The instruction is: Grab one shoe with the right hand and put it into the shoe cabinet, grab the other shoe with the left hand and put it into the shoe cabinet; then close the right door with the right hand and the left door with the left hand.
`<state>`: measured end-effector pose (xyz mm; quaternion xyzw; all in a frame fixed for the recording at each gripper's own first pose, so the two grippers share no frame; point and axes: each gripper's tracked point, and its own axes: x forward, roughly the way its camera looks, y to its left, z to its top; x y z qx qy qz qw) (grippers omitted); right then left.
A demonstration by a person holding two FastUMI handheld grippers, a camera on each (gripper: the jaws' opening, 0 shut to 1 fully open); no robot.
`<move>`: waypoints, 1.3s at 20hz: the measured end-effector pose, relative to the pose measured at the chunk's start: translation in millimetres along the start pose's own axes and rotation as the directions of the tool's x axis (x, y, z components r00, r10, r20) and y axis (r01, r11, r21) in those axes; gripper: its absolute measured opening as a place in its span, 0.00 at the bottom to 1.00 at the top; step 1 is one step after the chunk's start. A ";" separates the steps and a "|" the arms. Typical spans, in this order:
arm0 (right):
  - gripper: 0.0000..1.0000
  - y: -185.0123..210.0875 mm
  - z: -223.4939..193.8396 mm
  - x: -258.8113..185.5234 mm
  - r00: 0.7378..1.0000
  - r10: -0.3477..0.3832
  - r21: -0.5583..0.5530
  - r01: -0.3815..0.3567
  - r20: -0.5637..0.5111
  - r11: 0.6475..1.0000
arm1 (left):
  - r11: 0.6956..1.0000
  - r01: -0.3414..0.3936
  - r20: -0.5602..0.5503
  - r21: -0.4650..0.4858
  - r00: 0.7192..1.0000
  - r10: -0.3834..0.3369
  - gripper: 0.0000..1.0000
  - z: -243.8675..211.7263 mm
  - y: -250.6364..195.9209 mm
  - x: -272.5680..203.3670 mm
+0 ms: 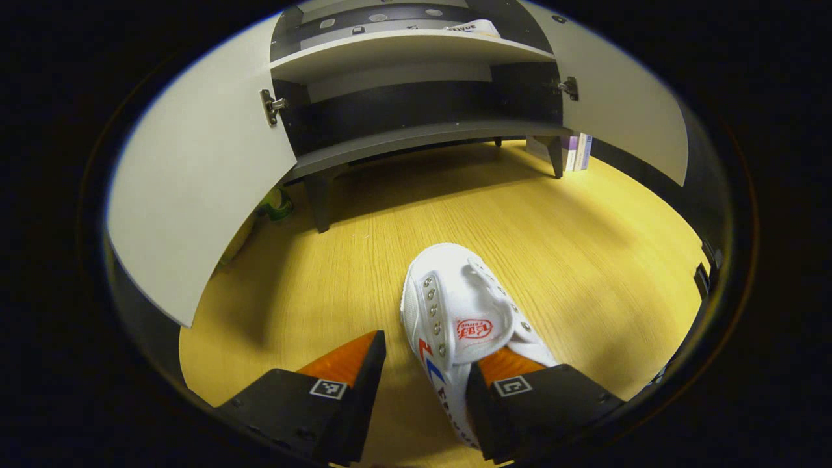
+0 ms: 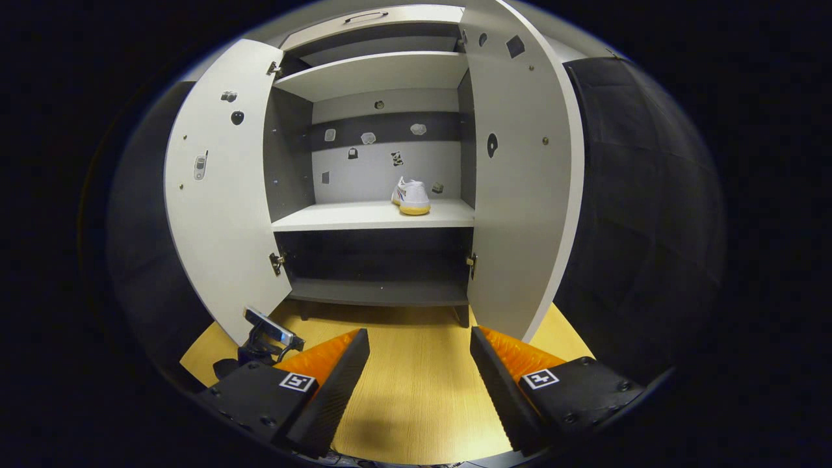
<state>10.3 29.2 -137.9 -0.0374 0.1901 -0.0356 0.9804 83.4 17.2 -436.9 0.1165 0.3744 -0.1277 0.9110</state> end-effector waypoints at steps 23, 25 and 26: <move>0.99 -61.8 28.6 -32.8 0.987 0.114 -0.051 -0.109 0.114 0.993 | 0.981 -0.050 0.096 -0.188 0.993 0.069 0.05 120.6 3.8 -93.2; 0.99 -72.3 36.3 -38.3 0.985 0.107 -0.035 -0.103 0.135 0.994 | 0.979 -0.036 0.147 -0.201 0.987 0.066 0.05 156.6 3.7 -116.5; 0.99 -78.7 39.4 -41.8 0.984 0.101 -0.033 -0.097 0.147 0.995 | 0.979 -0.031 0.169 -0.202 0.983 0.066 0.05 174.7 5.1 -126.7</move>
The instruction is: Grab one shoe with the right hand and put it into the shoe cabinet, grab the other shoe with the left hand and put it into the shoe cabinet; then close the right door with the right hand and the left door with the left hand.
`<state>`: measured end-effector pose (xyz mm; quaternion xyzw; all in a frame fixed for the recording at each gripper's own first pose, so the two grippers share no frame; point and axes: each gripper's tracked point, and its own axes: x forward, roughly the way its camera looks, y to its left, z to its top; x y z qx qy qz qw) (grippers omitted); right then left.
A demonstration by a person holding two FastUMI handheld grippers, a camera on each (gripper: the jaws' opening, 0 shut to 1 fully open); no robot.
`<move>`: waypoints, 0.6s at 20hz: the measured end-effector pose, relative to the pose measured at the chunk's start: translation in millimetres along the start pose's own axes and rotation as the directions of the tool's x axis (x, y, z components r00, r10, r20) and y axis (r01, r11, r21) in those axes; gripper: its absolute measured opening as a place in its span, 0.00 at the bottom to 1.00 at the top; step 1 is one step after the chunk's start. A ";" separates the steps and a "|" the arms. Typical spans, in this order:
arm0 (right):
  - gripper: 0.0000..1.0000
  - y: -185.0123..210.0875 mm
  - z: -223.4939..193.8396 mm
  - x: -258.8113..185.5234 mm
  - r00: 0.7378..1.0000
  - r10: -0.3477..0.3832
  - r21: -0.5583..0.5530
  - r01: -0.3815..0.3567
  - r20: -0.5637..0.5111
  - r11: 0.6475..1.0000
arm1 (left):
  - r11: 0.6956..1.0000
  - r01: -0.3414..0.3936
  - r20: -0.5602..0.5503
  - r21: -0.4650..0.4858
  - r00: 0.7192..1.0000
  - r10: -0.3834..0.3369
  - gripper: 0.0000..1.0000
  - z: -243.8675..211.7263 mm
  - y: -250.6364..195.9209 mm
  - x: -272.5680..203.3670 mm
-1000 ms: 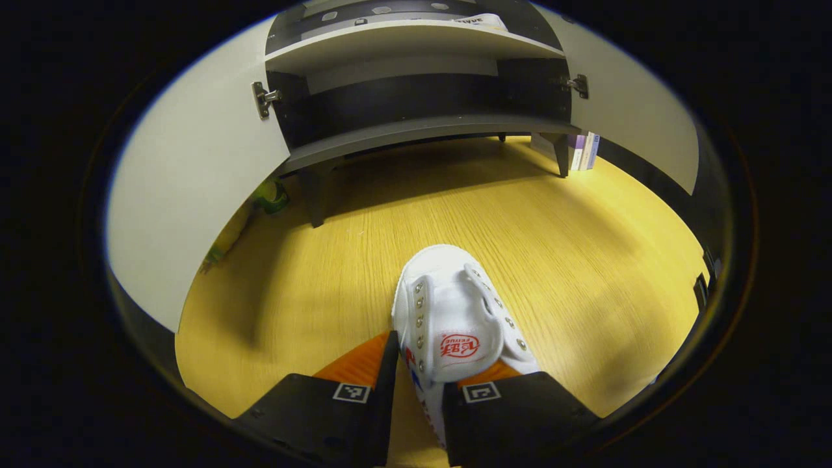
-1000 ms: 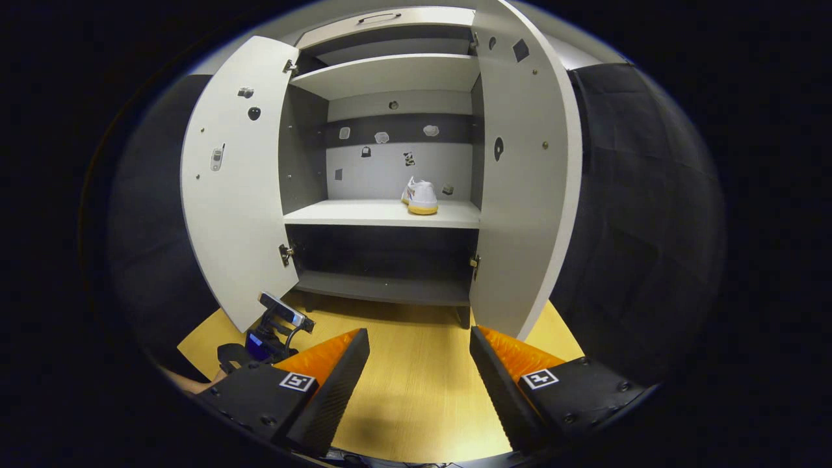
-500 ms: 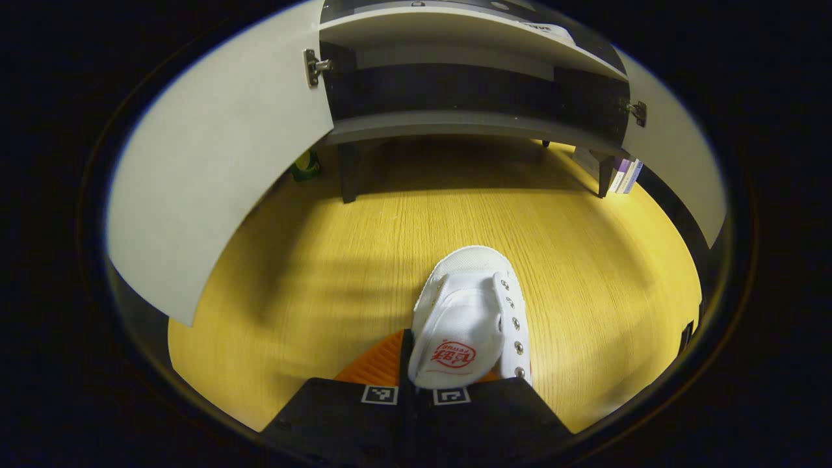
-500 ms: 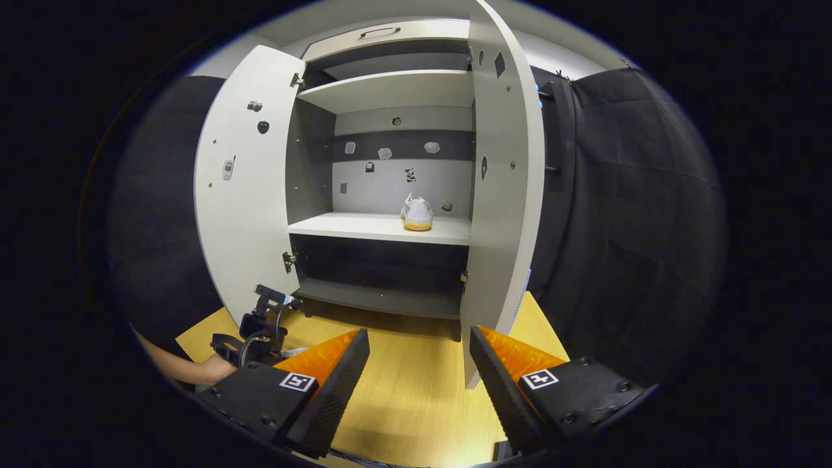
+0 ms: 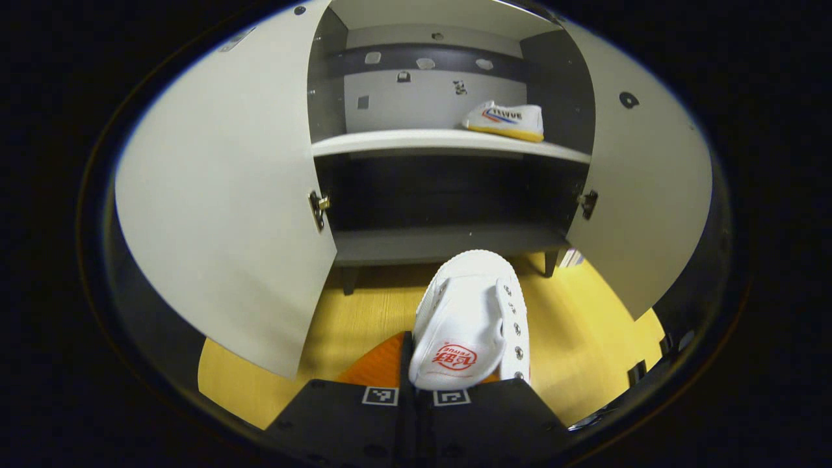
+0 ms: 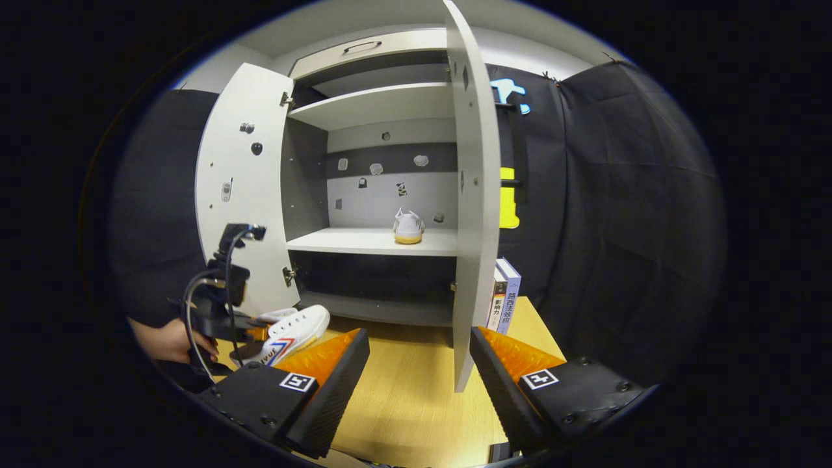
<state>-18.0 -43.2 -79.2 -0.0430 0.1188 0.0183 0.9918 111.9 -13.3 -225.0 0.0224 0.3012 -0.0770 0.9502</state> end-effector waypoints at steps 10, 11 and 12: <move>0.99 -74.8 11.3 -40.1 0.980 -0.194 0.072 0.190 0.052 0.979 | 1.000 -0.025 0.182 -0.008 0.983 0.026 0.05 208.5 20.9 -4.0; 0.99 -83.2 11.4 -42.6 0.976 -0.210 0.078 0.206 0.055 0.976 | 0.999 -0.038 0.196 -0.012 0.980 0.040 0.05 227.9 25.8 3.3; 0.99 -91.4 11.4 -44.0 0.972 -0.226 0.084 0.221 0.058 0.972 | 0.999 -0.052 0.205 -0.018 0.977 0.054 0.06 246.9 29.1 11.8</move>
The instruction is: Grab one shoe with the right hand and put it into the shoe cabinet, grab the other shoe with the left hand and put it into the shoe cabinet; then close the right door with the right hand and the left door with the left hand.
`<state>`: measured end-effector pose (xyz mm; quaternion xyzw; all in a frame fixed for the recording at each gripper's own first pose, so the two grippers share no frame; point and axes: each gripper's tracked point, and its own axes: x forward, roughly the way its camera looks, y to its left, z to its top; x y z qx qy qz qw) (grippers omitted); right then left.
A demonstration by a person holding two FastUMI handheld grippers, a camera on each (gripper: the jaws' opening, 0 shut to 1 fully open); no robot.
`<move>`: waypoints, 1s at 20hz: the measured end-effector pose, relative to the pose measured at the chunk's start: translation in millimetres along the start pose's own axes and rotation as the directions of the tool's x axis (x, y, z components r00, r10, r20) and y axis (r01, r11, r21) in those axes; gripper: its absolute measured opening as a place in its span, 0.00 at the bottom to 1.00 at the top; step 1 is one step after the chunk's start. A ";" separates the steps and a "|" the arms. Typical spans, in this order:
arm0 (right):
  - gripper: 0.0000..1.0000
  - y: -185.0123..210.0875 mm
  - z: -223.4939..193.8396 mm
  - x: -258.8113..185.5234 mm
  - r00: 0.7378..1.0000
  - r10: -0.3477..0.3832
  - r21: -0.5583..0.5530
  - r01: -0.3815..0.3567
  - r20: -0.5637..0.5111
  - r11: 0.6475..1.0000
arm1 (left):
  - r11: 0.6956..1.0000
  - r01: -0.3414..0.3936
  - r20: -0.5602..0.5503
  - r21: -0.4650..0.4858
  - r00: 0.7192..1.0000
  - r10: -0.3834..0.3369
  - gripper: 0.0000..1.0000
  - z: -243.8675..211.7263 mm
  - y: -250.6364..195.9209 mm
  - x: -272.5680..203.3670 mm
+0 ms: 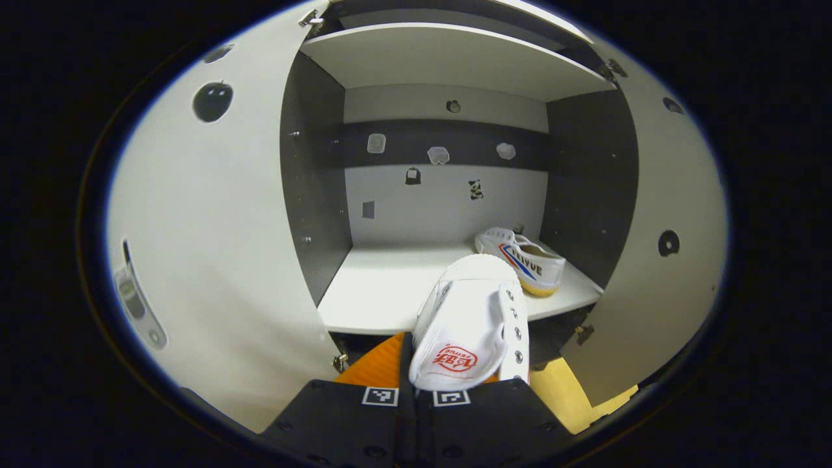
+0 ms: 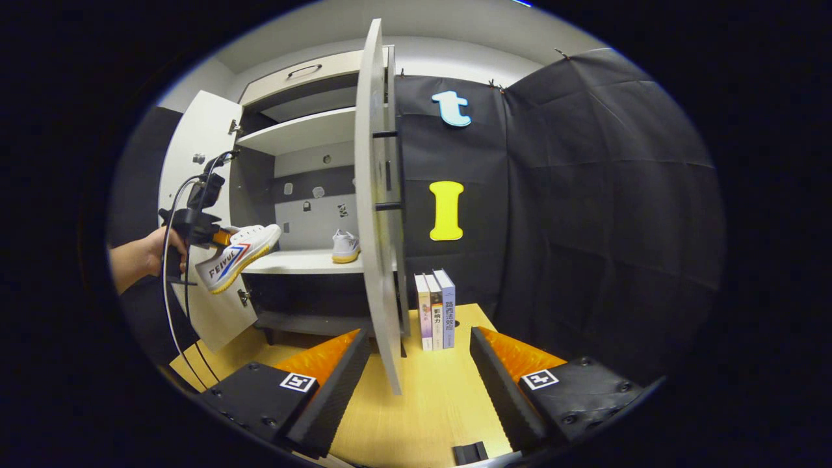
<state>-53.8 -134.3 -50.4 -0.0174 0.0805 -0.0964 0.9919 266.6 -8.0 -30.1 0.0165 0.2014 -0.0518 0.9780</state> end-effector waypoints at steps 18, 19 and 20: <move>0.98 -95.4 25.9 17.4 0.988 -0.133 0.014 0.132 0.083 0.991 | 0.988 -0.157 -0.284 0.014 0.947 0.154 0.07 38.8 -9.7 231.1; 0.97 -97.5 25.2 18.8 0.988 -0.133 0.013 0.132 0.081 0.991 | 0.985 -0.167 -0.299 0.045 0.939 0.172 0.06 35.6 -10.2 234.9; 0.97 -98.8 23.1 20.8 0.989 -0.131 0.017 0.130 0.075 0.991 | 0.982 -0.174 -0.319 0.068 0.929 0.187 0.07 31.4 -11.1 236.8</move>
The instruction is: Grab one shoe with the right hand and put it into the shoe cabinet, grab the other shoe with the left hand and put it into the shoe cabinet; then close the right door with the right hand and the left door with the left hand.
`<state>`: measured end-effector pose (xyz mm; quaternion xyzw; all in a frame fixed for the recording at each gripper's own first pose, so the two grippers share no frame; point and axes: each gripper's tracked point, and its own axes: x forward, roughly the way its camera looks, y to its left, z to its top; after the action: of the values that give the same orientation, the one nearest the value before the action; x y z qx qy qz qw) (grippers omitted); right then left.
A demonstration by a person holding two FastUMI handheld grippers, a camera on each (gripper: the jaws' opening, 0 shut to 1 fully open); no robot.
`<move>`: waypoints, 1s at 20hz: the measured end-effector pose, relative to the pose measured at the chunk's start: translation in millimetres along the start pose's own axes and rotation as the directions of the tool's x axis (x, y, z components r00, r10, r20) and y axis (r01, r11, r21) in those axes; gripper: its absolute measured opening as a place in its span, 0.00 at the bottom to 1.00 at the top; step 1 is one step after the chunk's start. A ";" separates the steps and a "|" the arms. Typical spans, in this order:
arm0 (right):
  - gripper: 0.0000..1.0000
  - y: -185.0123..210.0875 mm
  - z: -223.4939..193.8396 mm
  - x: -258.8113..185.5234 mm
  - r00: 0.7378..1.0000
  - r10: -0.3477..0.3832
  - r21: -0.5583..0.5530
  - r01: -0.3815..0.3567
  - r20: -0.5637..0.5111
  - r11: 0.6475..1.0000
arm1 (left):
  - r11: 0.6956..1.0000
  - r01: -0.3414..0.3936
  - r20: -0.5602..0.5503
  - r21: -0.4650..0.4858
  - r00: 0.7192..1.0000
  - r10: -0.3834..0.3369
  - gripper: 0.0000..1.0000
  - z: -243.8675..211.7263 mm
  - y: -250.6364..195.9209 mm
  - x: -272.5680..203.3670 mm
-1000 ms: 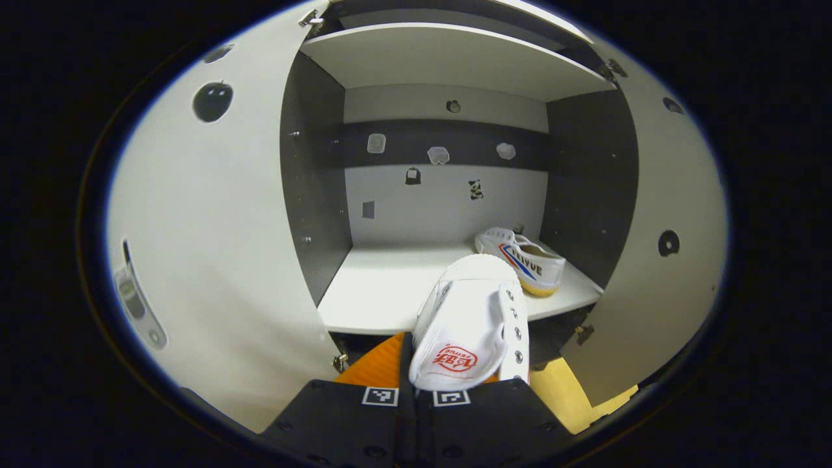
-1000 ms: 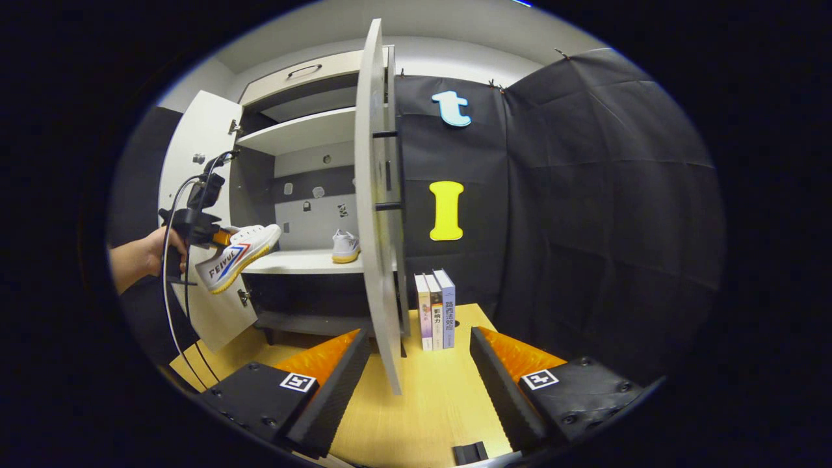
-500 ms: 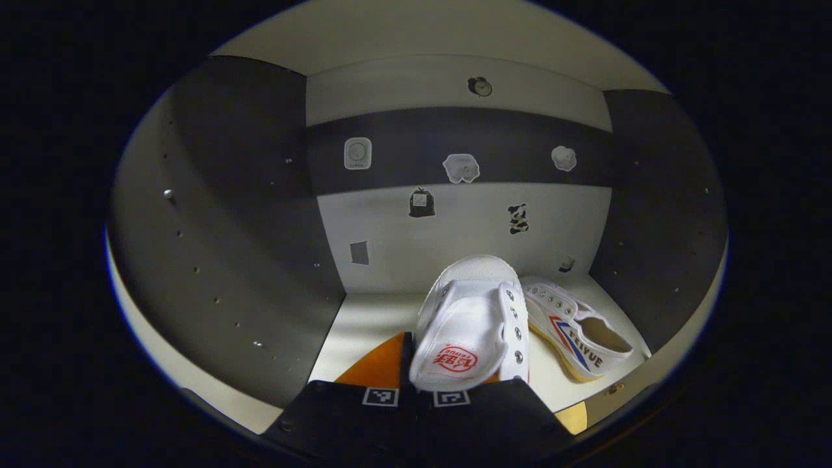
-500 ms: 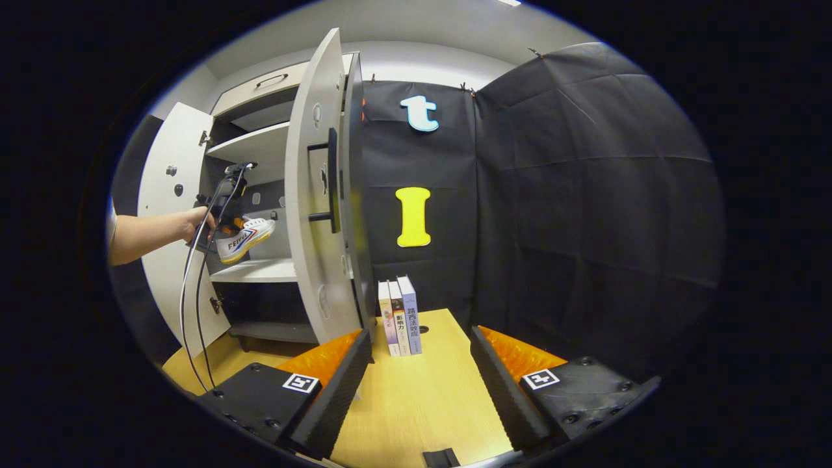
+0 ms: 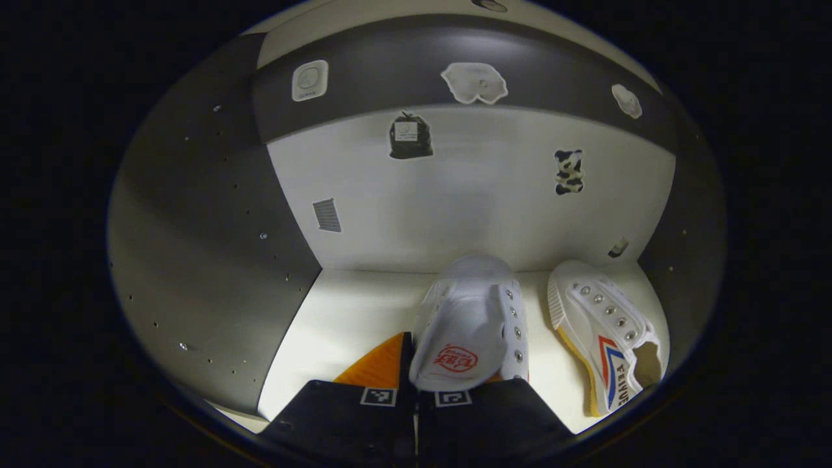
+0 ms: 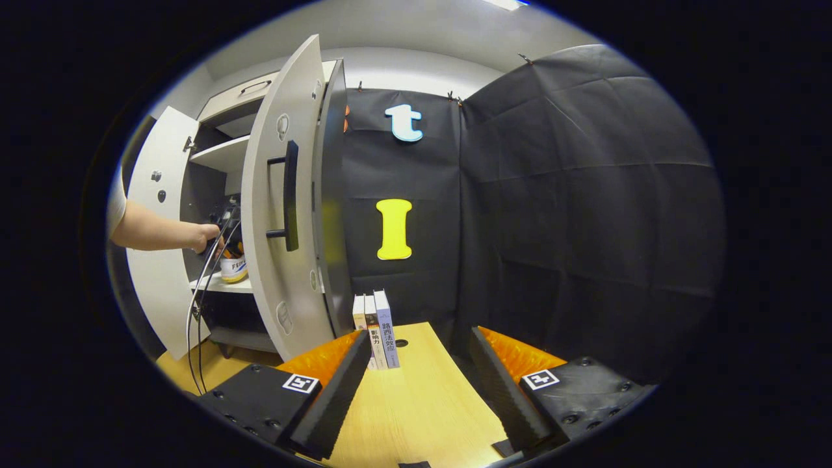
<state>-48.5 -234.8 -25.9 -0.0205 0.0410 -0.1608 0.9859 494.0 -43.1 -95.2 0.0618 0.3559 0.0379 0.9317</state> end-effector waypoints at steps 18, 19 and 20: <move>0.98 26.0 32.6 51.2 0.987 0.159 0.065 -0.161 0.033 0.985 | 0.986 0.166 0.248 0.001 0.955 -0.161 0.98 -23.0 16.2 -168.8; 0.98 27.7 39.0 53.2 0.984 0.171 0.063 -0.174 0.040 0.983 | 0.987 0.162 0.283 -0.006 0.947 -0.153 0.98 -30.2 23.0 -185.1; 0.98 28.2 45.4 56.2 0.982 0.183 0.060 -0.185 0.049 0.981 | 0.988 0.155 0.320 -0.011 0.936 -0.144 0.98 -37.7 28.9 -200.6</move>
<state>17.5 -224.8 13.6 0.0119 0.0162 -0.0697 0.9974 318.8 -34.1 13.2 0.0231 0.2038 -0.0370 0.9780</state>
